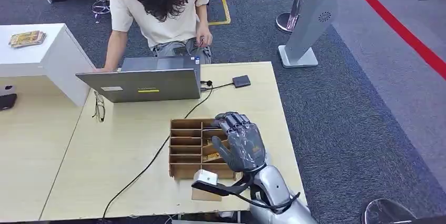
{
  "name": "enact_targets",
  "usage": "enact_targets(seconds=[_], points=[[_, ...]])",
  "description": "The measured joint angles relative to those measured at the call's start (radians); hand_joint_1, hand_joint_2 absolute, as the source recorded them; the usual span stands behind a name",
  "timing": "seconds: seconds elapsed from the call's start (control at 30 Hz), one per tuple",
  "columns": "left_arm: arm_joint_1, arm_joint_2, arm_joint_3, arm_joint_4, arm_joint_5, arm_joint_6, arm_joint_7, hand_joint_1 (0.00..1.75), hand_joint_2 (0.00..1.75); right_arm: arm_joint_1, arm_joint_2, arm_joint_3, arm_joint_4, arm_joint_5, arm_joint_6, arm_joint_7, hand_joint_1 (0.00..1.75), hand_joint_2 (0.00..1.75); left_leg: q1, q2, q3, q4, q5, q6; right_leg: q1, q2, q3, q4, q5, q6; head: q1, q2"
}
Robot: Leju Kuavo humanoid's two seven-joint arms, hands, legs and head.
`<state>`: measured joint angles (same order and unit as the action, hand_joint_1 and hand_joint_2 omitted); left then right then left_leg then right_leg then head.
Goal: Pass the card to the sensor for recognition and then transmit it.
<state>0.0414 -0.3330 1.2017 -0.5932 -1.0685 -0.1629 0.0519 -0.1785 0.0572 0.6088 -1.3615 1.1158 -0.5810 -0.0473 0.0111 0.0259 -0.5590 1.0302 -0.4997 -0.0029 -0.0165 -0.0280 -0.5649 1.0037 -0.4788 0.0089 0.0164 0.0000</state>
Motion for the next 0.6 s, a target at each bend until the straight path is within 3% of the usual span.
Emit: enact_targets(seconds=[0.3, 0.5, 0.53, 0.6], points=[[-0.017, 0.006, 0.018, 0.023, -0.014, 0.021, -0.012, 0.00, 0.00, -0.026, -0.002, 0.018, 0.024, -0.002, 0.001, 0.010, 0.56, 1.75, 0.000, 0.000, 0.000, 0.000, 0.000, 0.000, 0.000, 0.000, 0.000, 0.000, 0.000, 0.000, 0.000, 0.000], [-0.026, 0.011, 0.026, 0.043, -0.024, 0.038, -0.021, 0.00, 0.00, -0.031, -0.007, 0.019, 0.026, -0.003, 0.004, 0.015, 0.77, 1.75, 0.000, 0.000, 0.000, 0.000, 0.000, 0.000, 0.000, 0.000, 0.000, 0.000, 0.000, 0.000, 0.000, 0.000], [-0.028, 0.013, 0.026, 0.048, -0.024, 0.039, -0.023, 0.00, 0.00, -0.031, -0.007, 0.019, 0.027, -0.003, 0.003, 0.015, 0.91, 1.75, 0.000, 0.000, 0.000, 0.000, 0.000, 0.000, 0.000, 0.000, 0.000, 0.000, 0.000, 0.000, 0.000, 0.000], [-0.030, 0.015, 0.026, 0.056, -0.024, 0.049, -0.030, 0.00, 0.00, -0.031, -0.007, 0.019, 0.030, -0.003, 0.003, 0.016, 0.93, 1.75, 0.000, 0.000, 0.000, 0.000, 0.000, 0.000, 0.000, 0.000, 0.000, 0.000, 0.000, 0.000, 0.000, 0.000]])
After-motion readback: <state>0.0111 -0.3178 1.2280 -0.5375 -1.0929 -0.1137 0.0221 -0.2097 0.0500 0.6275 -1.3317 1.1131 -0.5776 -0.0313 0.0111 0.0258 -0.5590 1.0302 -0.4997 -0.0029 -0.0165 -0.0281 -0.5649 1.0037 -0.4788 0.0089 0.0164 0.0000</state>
